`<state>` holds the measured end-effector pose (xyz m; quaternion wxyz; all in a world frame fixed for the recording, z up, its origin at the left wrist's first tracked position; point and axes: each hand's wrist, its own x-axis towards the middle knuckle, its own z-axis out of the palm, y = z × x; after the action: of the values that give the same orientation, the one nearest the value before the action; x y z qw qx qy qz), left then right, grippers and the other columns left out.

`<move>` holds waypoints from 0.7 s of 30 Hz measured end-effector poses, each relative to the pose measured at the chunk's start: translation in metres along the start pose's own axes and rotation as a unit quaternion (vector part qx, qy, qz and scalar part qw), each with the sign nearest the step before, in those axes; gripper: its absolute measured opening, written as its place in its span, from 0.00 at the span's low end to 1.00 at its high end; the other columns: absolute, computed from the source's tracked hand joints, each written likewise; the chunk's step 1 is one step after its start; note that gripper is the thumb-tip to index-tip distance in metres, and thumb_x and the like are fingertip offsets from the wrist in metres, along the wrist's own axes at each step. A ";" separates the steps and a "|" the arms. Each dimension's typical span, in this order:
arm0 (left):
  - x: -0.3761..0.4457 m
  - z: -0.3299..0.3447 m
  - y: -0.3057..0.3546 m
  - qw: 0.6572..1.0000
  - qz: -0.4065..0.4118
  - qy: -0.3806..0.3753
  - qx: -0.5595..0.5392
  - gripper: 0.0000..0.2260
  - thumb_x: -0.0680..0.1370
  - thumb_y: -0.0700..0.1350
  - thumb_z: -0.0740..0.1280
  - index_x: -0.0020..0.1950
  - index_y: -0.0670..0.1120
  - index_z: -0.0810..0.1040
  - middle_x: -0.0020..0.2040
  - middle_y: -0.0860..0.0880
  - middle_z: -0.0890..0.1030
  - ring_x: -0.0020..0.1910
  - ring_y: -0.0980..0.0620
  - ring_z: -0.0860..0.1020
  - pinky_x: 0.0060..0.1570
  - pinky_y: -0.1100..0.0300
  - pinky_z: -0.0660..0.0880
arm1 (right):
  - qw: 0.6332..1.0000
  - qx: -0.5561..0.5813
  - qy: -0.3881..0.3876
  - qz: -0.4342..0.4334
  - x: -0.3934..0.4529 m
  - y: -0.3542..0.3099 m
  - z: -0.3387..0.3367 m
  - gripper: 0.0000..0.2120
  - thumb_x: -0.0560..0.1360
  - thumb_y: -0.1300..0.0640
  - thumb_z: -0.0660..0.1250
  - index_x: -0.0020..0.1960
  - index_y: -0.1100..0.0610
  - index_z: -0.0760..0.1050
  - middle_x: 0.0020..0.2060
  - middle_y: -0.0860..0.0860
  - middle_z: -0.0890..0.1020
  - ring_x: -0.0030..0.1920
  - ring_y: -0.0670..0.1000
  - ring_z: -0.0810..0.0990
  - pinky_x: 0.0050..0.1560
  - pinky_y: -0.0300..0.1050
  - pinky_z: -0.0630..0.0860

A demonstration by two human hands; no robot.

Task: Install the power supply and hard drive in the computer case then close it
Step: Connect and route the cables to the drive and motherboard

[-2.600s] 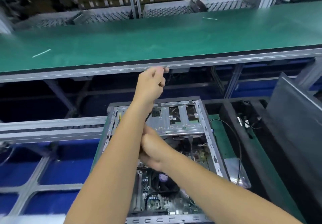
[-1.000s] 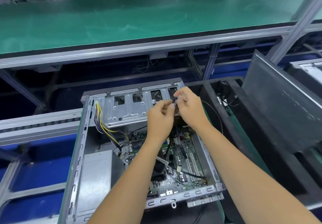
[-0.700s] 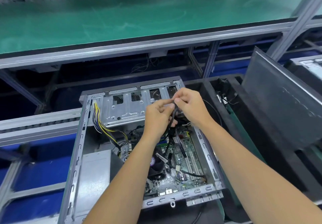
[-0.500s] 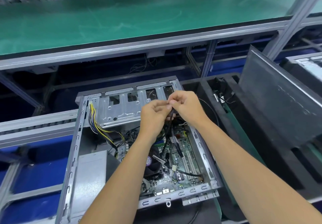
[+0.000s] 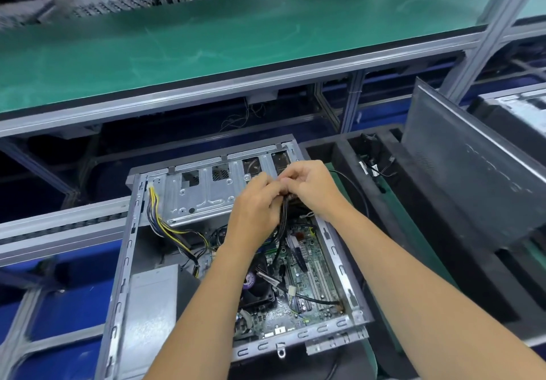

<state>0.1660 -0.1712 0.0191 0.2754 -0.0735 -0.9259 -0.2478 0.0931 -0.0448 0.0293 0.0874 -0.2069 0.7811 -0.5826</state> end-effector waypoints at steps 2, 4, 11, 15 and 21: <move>-0.001 -0.002 0.005 1.000 0.025 -0.006 -0.004 0.06 0.71 0.32 0.66 0.45 0.39 0.80 0.39 0.47 0.75 0.39 0.50 0.71 0.36 0.64 0.67 | 0.997 0.053 0.054 0.034 0.002 0.002 -0.001 0.07 0.74 0.70 0.66 0.41 0.64 0.81 0.33 0.51 0.80 0.35 0.46 0.77 0.37 0.43 0.76; -0.004 -0.002 0.010 0.997 0.043 -0.058 -0.017 0.05 0.71 0.32 0.67 0.43 0.39 0.80 0.38 0.46 0.77 0.40 0.48 0.74 0.39 0.58 0.72 | 0.987 0.105 0.097 0.070 0.003 0.003 -0.003 0.07 0.75 0.69 0.64 0.43 0.64 0.80 0.31 0.50 0.78 0.29 0.42 0.73 0.31 0.37 0.70; -0.005 0.000 0.020 0.986 0.038 -0.158 0.043 0.06 0.68 0.34 0.68 0.41 0.41 0.83 0.35 0.47 0.81 0.38 0.45 0.76 0.40 0.51 0.76 | 0.980 0.129 0.117 0.095 0.004 0.004 -0.003 0.08 0.76 0.69 0.62 0.42 0.62 0.78 0.30 0.51 0.77 0.26 0.42 0.71 0.27 0.35 0.68; -0.004 0.004 0.024 0.984 0.045 -0.155 0.079 0.05 0.66 0.34 0.68 0.38 0.40 0.81 0.34 0.47 0.79 0.37 0.45 0.73 0.38 0.50 0.74 | 0.983 0.100 0.117 0.097 0.006 0.006 -0.002 0.08 0.76 0.67 0.63 0.41 0.59 0.78 0.29 0.49 0.78 0.25 0.41 0.72 0.27 0.34 0.69; -0.004 0.005 0.024 0.988 -0.016 -0.144 0.061 0.03 0.66 0.32 0.69 0.36 0.38 0.78 0.33 0.44 0.78 0.37 0.43 0.74 0.36 0.51 0.74 | 0.983 0.006 0.135 0.121 0.027 0.000 0.005 0.08 0.75 0.64 0.63 0.43 0.68 0.78 0.29 0.54 0.79 0.24 0.44 0.74 0.28 0.41 0.73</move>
<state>0.1734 -0.1480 0.0229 0.1394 -0.0767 -0.9703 -0.1821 0.0708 -0.0611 0.0310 0.0526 -0.0297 0.8014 -0.5951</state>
